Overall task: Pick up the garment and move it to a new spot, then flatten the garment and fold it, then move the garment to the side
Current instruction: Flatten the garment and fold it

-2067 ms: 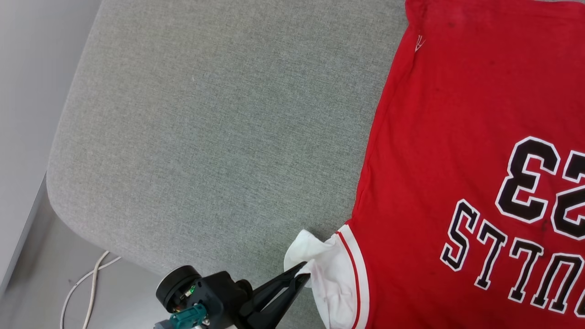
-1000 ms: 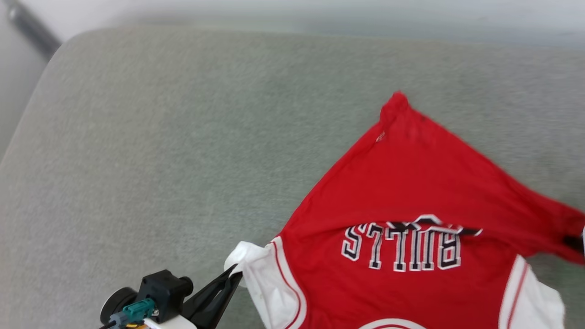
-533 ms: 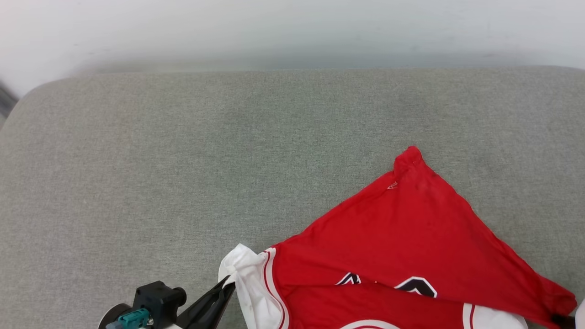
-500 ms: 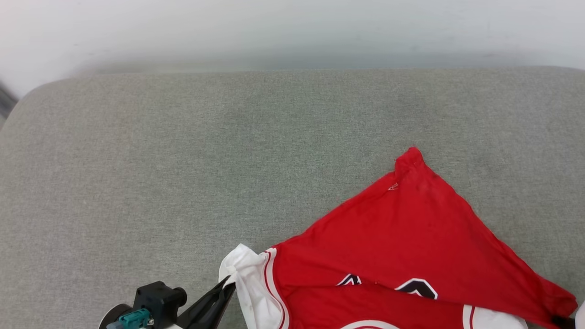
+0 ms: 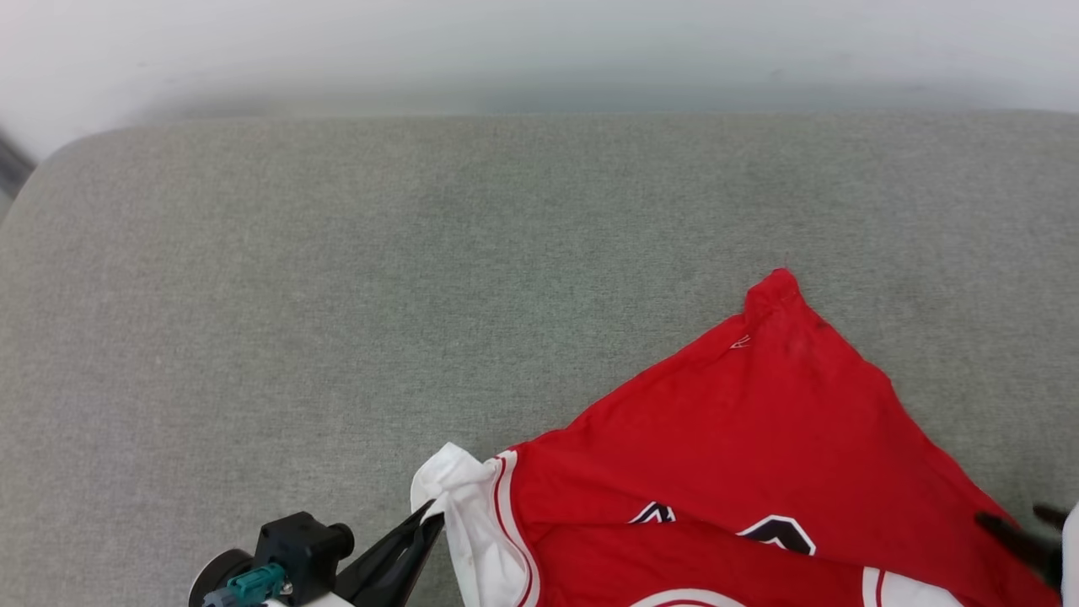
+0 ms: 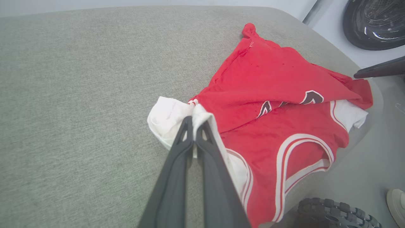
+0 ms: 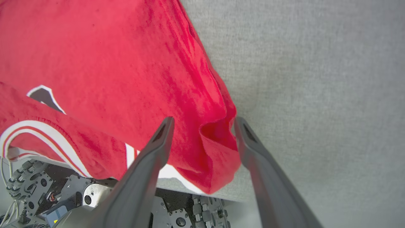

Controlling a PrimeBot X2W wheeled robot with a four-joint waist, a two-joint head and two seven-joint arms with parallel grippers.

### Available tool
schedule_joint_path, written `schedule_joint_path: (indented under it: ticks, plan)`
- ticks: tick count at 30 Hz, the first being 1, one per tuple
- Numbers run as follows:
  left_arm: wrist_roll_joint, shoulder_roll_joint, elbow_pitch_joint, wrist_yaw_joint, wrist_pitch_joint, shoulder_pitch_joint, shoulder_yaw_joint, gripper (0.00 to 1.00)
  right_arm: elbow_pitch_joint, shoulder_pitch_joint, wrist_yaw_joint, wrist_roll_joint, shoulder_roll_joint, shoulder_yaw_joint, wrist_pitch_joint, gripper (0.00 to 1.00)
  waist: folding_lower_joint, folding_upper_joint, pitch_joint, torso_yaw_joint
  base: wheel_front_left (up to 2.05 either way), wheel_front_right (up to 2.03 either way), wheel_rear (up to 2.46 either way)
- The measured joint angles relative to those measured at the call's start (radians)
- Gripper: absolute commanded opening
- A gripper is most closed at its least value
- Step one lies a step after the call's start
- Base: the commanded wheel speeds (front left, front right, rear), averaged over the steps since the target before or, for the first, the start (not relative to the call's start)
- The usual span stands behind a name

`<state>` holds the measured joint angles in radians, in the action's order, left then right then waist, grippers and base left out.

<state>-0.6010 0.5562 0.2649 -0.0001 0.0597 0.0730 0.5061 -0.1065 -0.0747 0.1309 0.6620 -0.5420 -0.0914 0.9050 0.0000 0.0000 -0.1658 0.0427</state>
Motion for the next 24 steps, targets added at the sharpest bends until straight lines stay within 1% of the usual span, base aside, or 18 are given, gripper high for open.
schedule_joint_path:
  ticks: [3,5,8,10,12,14,16,20,24]
  plan:
    - [0.006,-0.004,0.014,0.001,0.002,-0.013,0.003,0.00,-0.075,0.063,0.000,0.004,-0.036,-0.001,0.024,1.00,0.0000,0.0000,-0.020,0.015,0.00,0.00,0.00]
    - [0.006,-0.010,0.021,0.001,0.002,-0.022,0.004,0.00,-0.119,0.132,0.000,-0.002,-0.051,-0.003,0.044,1.00,0.0000,0.0000,-0.038,0.028,0.00,0.00,0.00]
    - [0.017,-0.008,0.024,-0.003,0.005,-0.039,0.013,0.00,-0.153,0.239,0.000,0.006,-0.041,0.013,0.110,1.00,0.0000,0.0000,-0.071,0.051,0.00,0.00,0.00]
    - [0.023,-0.012,0.031,-0.009,0.005,-0.055,0.020,0.00,-0.154,0.309,0.000,-0.014,-0.041,0.034,0.155,1.00,0.0000,0.0000,-0.095,0.070,0.00,0.00,0.00]
    - [0.026,-0.021,0.036,-0.010,0.006,-0.072,0.023,0.00,-0.124,0.383,0.000,-0.032,-0.035,0.044,0.189,1.00,0.0000,0.0000,-0.120,0.091,0.00,0.00,0.00]
    - [0.025,-0.035,0.039,-0.015,0.003,-0.090,0.027,0.00,-0.080,0.440,0.000,-0.044,-0.016,0.056,0.221,1.00,0.0001,0.0000,-0.145,0.115,0.00,0.00,0.00]
    - [0.031,-0.037,0.036,-0.021,0.003,-0.106,0.035,0.00,-0.037,0.491,0.000,-0.070,-0.008,0.072,0.244,1.00,0.0001,0.0001,-0.170,0.141,0.00,0.00,0.00]
    - [0.036,-0.054,0.026,-0.027,-0.008,-0.125,0.043,0.00,0.047,0.568,0.000,-0.116,-0.003,0.106,0.267,1.00,0.0001,0.0000,-0.220,0.191,0.00,0.00,0.00]
    - [0.044,-0.072,0.013,-0.035,-0.024,-0.137,0.060,0.00,0.123,0.604,0.000,-0.153,-0.007,0.142,0.264,1.00,0.0001,0.0001,-0.264,0.236,0.00,0.00,0.00]
